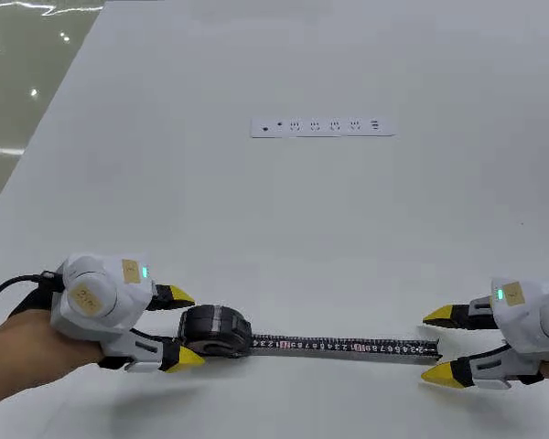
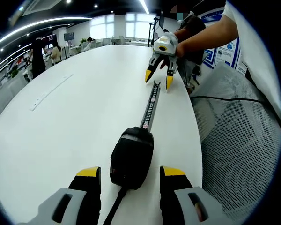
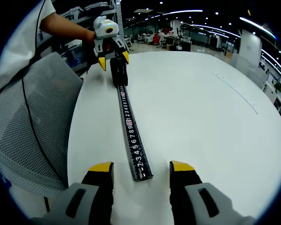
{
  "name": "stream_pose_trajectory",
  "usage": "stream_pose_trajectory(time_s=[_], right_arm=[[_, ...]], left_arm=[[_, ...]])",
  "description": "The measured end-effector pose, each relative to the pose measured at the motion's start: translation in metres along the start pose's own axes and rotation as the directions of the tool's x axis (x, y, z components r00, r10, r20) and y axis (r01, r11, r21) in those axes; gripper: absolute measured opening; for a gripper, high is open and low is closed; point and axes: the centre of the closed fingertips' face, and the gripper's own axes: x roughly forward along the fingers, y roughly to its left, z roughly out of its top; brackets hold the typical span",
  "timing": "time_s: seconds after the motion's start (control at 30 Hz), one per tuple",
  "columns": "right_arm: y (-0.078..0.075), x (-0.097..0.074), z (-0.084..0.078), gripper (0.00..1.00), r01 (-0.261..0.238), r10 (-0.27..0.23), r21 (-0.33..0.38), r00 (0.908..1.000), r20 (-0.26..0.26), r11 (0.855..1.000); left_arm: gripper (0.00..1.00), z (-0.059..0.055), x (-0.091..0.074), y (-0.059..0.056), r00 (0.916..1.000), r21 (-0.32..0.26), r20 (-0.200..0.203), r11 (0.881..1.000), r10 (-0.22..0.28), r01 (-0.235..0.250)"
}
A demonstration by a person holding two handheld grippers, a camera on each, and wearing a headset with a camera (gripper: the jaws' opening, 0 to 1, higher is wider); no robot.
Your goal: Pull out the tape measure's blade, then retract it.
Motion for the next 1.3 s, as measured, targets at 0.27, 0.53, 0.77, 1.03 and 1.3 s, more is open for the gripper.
stream_pose_trajectory(time_s=[0.27, 0.53, 0.77, 1.03, 1.3], right_arm=[[0.004, -0.003, -0.001, 0.56, 0.021, -0.021, 0.072, 0.9998, 0.001, 0.997], [0.005, -0.009, 0.004, 0.61, 0.069, -0.071, 0.109, 0.9973, 0.020, 0.992], [0.006, -0.016, 0.009, 0.67, 0.104, -0.110, 0.129, 0.9933, 0.036, 0.986], [0.007, -0.024, 0.010, 0.73, 0.146, -0.158, 0.181, 0.9859, 0.054, 0.972], [0.011, -0.035, 0.015, 0.77, 0.176, -0.205, 0.255, 0.9747, 0.089, 0.951]], left_arm=[[0.59, 0.011, -0.011, 0.000, 0.9986, -0.041, 0.033, 0.998, 0.042, -0.040], [0.69, 0.020, -0.023, 0.000, 0.9932, -0.093, 0.071, 0.992, 0.092, -0.085], [0.73, 0.023, -0.035, 0.000, 0.9831, -0.135, 0.114, 0.983, 0.143, -0.127], [0.78, 0.027, -0.047, 0.000, 0.9655, -0.239, 0.170, 0.959, 0.197, -0.154], [0.83, 0.027, -0.056, -0.006, 0.9476, -0.300, 0.202, 0.937, 0.247, -0.180]])
